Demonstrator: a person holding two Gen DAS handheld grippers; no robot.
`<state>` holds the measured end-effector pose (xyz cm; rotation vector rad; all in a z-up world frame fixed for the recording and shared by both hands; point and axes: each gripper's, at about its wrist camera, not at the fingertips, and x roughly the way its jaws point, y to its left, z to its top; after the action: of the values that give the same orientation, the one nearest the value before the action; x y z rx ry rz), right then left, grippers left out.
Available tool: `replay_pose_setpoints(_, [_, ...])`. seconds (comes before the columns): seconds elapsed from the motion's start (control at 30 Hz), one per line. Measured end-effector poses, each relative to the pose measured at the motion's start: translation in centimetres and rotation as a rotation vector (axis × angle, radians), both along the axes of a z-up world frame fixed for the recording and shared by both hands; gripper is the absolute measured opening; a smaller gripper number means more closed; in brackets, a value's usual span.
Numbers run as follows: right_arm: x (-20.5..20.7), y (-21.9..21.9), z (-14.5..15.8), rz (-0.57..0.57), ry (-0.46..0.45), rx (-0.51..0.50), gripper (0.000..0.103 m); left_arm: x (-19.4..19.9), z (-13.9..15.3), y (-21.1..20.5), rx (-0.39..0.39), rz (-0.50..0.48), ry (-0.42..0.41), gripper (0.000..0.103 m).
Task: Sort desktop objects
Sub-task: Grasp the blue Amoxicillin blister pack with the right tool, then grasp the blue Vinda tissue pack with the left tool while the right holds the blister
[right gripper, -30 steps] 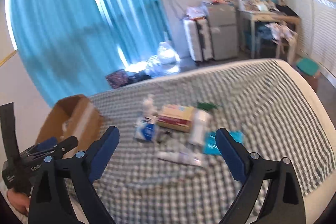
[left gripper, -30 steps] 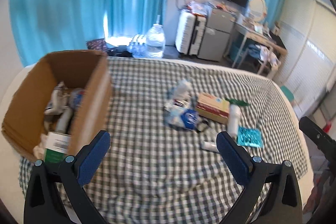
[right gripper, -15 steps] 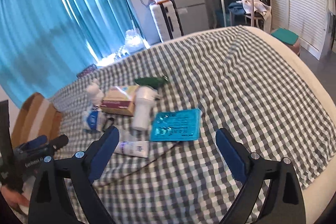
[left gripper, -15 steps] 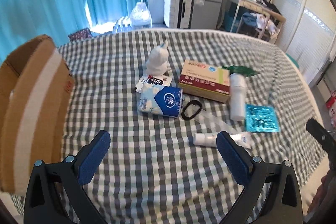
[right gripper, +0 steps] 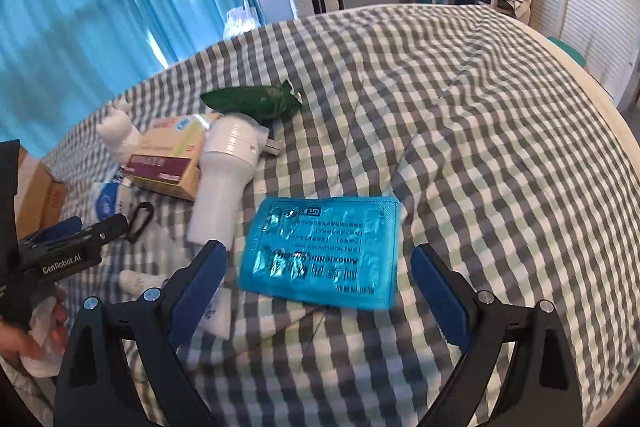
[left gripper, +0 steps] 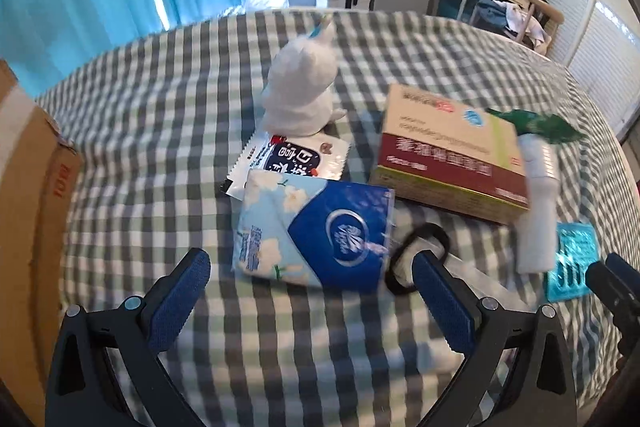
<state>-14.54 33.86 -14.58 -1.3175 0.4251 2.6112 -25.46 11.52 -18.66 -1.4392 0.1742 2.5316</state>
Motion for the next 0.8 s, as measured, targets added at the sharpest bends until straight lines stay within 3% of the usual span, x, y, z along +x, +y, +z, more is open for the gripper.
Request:
replay_pose_setpoints(0.17, [-0.8,0.1,-1.3,0.005,-0.032,-0.007,0.094,-0.7,-1.4,-0.6,0.071,0.023,0.010,0.103])
replay_pose_setpoints(0.33, [-1.8,-0.3,-2.2,0.013,-0.049,-0.025,0.094,-0.7,-1.7,-0.3,0.073,0.039,0.045,0.103])
replay_pose_setpoints(0.47, [-2.8,-1.7,-3.3,0.028,-0.096,0.046,0.099,-1.0,-1.9,0.1,0.080,0.031,0.047,0.103])
replay_pose_setpoints(0.63, [-3.0,-2.3,-3.8,0.028,-0.122,0.073,0.102,-1.4,-1.3,-1.4,0.087,0.014,0.011,0.094])
replay_pose_setpoints(0.73, [-2.8,-2.1,-3.7,0.016,-0.119,0.054,0.099,-1.1,-0.9,-2.1,0.089,0.008,-0.004,0.079])
replay_pose_setpoints(0.8, [-2.4,-1.9,-3.6,0.013,-0.106,0.040,0.099,-1.0,-0.5,-2.6,0.096,0.005,-0.020,0.078])
